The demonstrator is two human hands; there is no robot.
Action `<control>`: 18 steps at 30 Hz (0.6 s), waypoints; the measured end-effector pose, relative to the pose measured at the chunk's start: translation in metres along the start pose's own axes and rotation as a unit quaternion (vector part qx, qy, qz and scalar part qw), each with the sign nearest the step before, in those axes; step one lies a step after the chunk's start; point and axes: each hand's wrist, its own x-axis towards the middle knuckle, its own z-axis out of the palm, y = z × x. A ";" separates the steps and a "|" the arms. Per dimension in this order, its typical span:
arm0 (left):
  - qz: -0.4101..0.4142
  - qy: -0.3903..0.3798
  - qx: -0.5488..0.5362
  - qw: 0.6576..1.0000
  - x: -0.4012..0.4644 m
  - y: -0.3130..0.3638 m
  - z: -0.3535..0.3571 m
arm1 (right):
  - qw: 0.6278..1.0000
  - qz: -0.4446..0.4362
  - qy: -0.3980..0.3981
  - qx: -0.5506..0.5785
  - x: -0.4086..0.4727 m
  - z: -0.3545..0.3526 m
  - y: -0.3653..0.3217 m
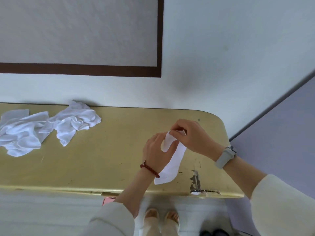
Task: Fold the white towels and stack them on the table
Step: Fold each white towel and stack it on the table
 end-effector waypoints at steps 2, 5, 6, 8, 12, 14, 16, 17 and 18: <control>0.014 0.040 0.004 0.999 0.005 0.002 0.002 | 1.000 -0.014 0.000 -0.016 0.001 -0.007 -0.002; 0.051 0.097 0.023 0.994 0.014 0.001 -0.001 | 0.999 -0.023 0.007 -0.028 0.003 -0.014 -0.007; 0.067 0.108 0.026 0.992 0.018 0.000 -0.003 | 0.999 -0.020 0.010 -0.027 0.005 -0.016 -0.009; 0.089 0.128 0.031 0.987 0.027 0.000 -0.007 | 1.000 -0.013 0.018 -0.017 0.008 -0.018 -0.014; 0.095 0.178 0.058 0.978 0.047 0.002 -0.015 | 1.000 -0.004 0.025 -0.013 0.019 -0.018 -0.023; 0.091 0.182 0.076 0.976 0.057 0.003 -0.021 | 1.000 -0.002 0.015 -0.017 0.027 -0.017 -0.027; 0.086 0.170 0.094 0.977 0.064 -0.001 -0.028 | 1.000 -0.002 0.014 -0.022 0.035 -0.016 -0.031; 0.082 0.158 0.101 0.979 0.067 -0.005 -0.033 | 1.000 -0.002 0.017 -0.022 0.039 -0.016 -0.033; 0.077 0.145 0.108 0.981 0.069 -0.012 -0.039 | 0.999 0.000 0.024 -0.022 0.044 -0.016 -0.034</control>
